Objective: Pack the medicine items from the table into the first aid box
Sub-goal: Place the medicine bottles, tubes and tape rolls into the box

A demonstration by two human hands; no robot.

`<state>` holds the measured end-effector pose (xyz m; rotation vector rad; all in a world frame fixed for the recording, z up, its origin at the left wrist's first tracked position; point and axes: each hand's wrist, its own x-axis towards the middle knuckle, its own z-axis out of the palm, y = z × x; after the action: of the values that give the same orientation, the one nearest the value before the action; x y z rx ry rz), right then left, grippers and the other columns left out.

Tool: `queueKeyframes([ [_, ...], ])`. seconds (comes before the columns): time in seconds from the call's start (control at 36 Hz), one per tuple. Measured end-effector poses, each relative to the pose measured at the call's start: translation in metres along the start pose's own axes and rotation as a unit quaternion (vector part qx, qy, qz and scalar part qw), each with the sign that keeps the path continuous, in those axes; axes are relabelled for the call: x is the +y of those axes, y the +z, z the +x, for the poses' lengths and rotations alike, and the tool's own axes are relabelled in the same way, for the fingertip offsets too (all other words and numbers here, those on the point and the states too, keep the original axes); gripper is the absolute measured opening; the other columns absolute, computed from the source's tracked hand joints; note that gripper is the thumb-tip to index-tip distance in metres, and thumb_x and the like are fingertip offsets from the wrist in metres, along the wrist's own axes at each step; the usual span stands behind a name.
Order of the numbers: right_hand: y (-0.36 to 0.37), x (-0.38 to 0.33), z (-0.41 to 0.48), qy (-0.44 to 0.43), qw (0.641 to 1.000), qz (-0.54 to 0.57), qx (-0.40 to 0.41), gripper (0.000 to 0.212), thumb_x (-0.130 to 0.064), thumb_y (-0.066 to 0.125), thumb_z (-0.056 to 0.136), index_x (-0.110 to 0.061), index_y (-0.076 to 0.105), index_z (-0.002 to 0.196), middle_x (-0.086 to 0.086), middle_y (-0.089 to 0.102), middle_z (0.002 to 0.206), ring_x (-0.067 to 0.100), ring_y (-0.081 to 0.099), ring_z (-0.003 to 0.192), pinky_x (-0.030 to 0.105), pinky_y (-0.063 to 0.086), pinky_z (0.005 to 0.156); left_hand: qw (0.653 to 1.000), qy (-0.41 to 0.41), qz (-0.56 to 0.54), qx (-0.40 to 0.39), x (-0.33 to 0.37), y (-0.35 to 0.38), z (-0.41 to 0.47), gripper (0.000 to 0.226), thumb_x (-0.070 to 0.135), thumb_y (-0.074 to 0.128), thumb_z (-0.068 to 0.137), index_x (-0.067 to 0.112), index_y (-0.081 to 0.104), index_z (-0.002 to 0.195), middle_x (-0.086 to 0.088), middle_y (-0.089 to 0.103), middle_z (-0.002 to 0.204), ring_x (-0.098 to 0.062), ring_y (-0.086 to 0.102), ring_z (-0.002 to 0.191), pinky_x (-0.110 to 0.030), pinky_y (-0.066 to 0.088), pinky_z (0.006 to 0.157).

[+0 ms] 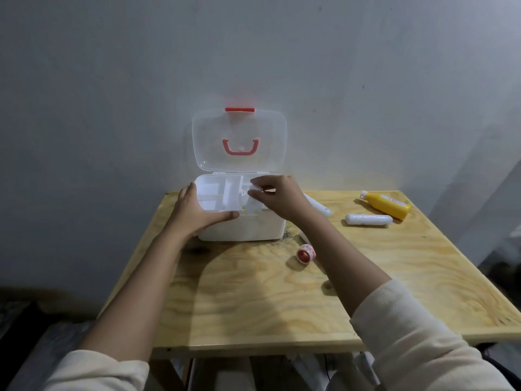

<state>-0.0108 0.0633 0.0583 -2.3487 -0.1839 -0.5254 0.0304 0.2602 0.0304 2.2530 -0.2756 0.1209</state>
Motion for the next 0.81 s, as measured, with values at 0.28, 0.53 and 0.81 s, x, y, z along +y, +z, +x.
queueKeyframes([
  [0.28,-0.065,0.097,-0.015,0.157,0.970,0.005,0.187,0.021,-0.012,0.059,0.087,-0.005,0.068,0.104,0.012,0.071,0.106,0.019,0.065,0.096,0.024,0.047,0.083,1.000,-0.016,0.015,0.002,-0.001,0.004,0.000,0.107,0.055,0.086,0.056,0.020,0.037,0.144,-0.004,0.037,0.145,-0.025,0.039,0.132,-0.040,0.039,0.101],
  [0.53,-0.109,0.196,-0.041,0.370,0.895,-0.213,0.130,0.049,-0.018,0.059,0.082,-0.011,0.050,0.130,0.015,0.050,0.136,0.031,0.039,0.130,0.042,0.024,0.113,0.999,-0.041,0.023,-0.007,-0.010,0.005,0.006,0.141,0.082,0.073,0.027,0.022,0.033,0.148,-0.003,0.035,0.147,-0.025,0.039,0.134,-0.047,0.040,0.108],
  [0.81,-0.105,0.197,-0.036,0.397,0.845,-0.343,0.099,0.035,-0.018,0.051,0.087,-0.011,0.054,0.121,0.016,0.052,0.128,0.033,0.044,0.122,0.040,0.031,0.104,0.999,-0.040,0.011,0.002,-0.013,0.006,0.008,0.136,0.076,0.078,0.035,0.022,0.031,0.150,-0.003,0.032,0.151,-0.025,0.035,0.137,-0.045,0.037,0.110],
])
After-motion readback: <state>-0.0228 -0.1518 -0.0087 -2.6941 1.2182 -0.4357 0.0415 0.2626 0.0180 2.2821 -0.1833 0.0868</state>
